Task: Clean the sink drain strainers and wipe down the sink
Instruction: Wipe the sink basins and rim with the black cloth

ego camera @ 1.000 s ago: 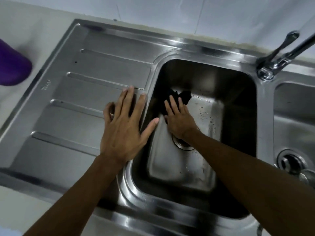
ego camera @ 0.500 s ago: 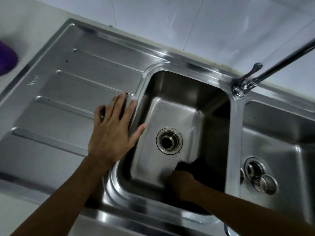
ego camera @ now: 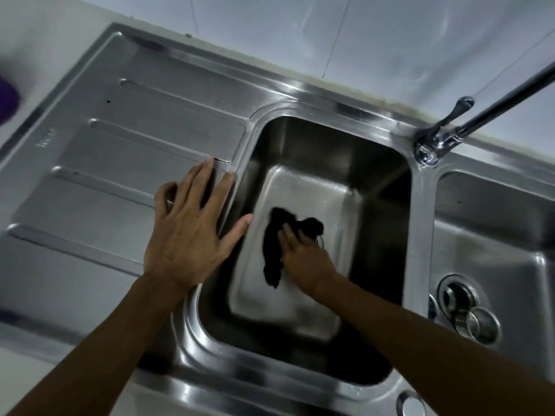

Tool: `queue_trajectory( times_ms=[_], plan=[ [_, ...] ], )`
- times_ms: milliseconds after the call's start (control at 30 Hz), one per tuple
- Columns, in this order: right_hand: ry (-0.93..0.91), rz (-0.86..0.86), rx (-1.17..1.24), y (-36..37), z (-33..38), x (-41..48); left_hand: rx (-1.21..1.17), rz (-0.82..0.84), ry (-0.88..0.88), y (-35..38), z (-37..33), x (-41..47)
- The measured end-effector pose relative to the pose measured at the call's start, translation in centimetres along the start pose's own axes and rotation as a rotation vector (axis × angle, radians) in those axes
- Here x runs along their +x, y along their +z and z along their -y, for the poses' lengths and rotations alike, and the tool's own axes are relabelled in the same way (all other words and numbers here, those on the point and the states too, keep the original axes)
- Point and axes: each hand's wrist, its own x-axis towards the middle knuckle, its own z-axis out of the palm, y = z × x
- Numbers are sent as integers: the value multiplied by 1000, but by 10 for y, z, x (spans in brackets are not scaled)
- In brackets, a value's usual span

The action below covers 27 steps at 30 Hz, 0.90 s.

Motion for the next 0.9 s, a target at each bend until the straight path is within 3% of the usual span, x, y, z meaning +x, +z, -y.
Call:
queue_trajectory(
  times_ms=[67,167,300,467,567,733,900],
  plan=[
    [151,24,30,-3,-4,-9,-7,10,0,0,-1,1],
    [157,89,84,-1,17,-33,-4,2,3,0,-1,0],
    [29,93,198,-7,37,-41,11,0,7,0,-2,-1],
    [-305,-154,166,-5,47,-11,14,-12,7,1,0,0],
    [-363,-278,65,-5,33,27,16,-16,15,1,-1,-1],
    [-22,-407,24,-28,-42,72,3,9,6,2,-1,1],
    [401,-189,-64,-19,-101,35,6,20,2,0,-1,1]
  ],
)
